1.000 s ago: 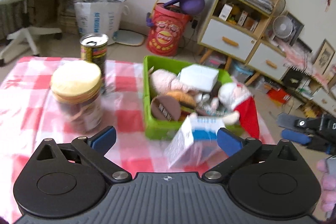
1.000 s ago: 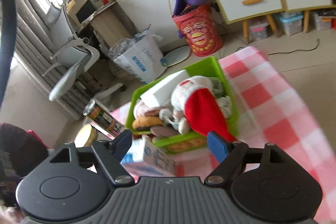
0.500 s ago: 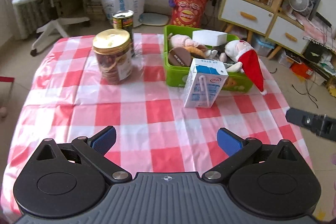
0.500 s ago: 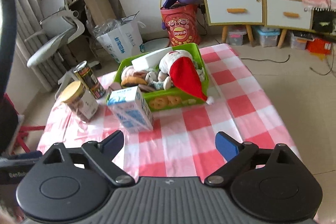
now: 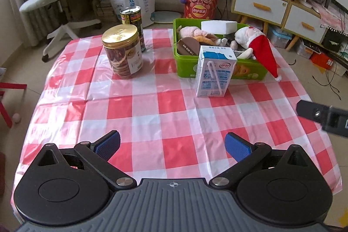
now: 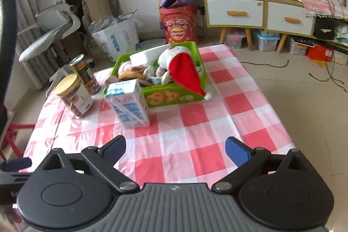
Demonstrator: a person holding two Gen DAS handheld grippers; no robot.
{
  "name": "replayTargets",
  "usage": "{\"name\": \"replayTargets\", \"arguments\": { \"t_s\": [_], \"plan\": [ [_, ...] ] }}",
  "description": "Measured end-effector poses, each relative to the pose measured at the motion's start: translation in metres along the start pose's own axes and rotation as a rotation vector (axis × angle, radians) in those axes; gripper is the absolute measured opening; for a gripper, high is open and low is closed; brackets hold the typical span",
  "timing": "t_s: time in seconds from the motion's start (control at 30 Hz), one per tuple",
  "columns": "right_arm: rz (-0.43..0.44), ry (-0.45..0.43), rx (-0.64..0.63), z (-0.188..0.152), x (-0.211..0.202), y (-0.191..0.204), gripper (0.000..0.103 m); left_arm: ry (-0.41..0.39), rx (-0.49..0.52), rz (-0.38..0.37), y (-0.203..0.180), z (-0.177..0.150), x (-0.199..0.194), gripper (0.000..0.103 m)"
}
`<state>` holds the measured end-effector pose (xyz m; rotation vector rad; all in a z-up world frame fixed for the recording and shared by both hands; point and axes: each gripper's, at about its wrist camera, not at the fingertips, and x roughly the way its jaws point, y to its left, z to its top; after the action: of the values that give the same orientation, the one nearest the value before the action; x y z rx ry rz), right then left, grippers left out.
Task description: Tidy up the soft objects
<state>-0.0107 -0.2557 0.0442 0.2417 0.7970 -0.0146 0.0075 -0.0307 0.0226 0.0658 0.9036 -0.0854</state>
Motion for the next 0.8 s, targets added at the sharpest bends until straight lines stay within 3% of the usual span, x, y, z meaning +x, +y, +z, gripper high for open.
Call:
{"name": "replayTargets", "arguments": {
  "t_s": [0.8],
  "plan": [
    [0.000,0.023,-0.029,-0.0064,0.0042,0.0053,0.084,0.006,0.007,0.018,-0.0025,-0.0022,0.0020,0.098]
  ]
}}
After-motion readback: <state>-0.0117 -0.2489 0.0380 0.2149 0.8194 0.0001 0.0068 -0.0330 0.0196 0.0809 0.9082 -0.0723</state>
